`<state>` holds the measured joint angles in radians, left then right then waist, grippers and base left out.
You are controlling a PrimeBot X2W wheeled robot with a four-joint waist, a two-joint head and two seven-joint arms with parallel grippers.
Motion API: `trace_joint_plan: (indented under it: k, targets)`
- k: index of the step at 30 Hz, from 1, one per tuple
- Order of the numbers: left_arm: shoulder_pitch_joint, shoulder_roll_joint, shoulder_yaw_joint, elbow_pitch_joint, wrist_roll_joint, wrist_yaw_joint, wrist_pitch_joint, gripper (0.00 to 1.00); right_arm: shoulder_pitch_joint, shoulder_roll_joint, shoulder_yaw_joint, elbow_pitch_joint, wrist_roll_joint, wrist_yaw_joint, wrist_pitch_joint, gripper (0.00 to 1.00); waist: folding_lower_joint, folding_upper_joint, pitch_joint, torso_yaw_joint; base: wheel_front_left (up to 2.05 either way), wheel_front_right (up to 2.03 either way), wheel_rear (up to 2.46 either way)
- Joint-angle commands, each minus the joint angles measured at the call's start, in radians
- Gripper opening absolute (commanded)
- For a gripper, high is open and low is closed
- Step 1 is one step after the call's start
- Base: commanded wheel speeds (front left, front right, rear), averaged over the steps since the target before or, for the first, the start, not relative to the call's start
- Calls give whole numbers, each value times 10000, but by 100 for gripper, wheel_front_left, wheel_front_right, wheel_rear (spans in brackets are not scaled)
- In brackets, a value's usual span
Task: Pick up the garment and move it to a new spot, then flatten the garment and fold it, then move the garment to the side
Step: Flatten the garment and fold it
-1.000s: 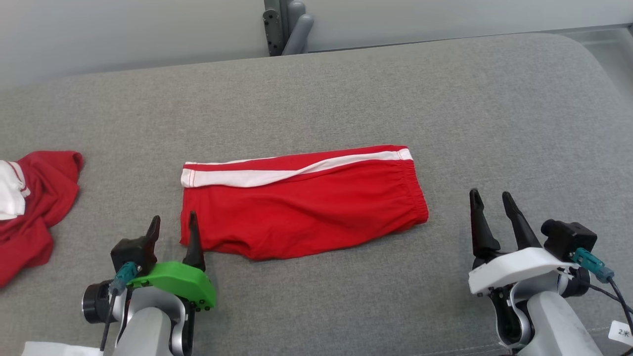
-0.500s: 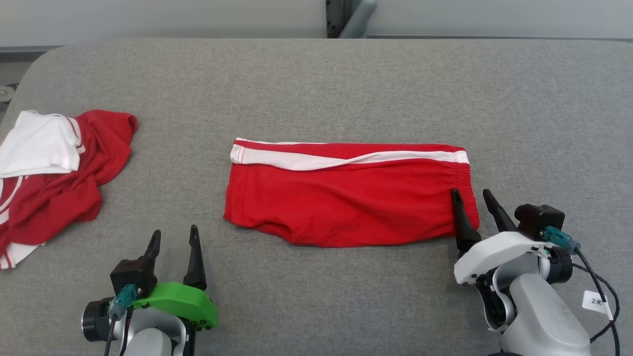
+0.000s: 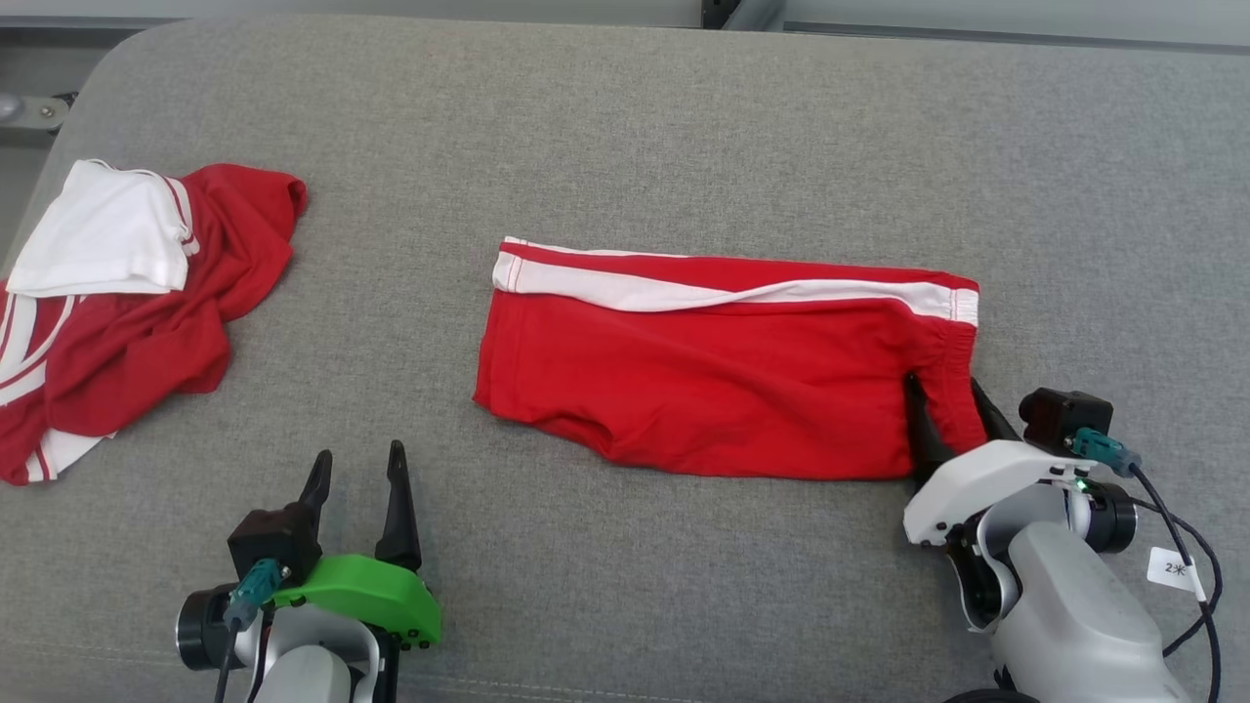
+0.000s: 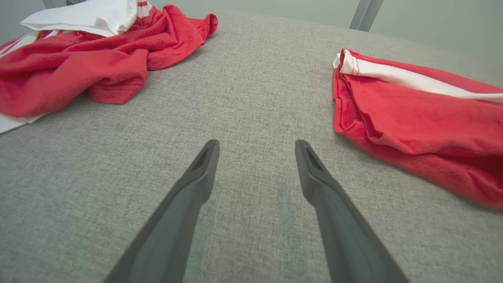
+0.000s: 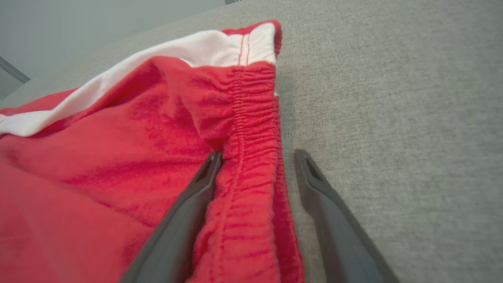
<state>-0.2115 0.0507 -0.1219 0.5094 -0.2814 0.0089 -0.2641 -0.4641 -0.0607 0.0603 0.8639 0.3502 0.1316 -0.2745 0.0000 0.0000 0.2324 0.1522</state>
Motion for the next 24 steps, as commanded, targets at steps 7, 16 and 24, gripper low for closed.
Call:
trace_joint_plan:
  k: [7,16,24]
  targets:
    - [-104,8,34,45,-30,17,1,100,111,-105,397,151,836,-18,170,0,0,0,-22,-36,0,0,0]
    - [195,11,46,231,-150,-115,1,100,-67,-848,280,-894,1372,-18,104,0,0,0,-320,-345,0,0,0]
    - [214,12,-290,329,-343,-117,1,100,-250,-833,2382,-2455,2430,-13,369,0,0,0,-521,-379,0,0,0]
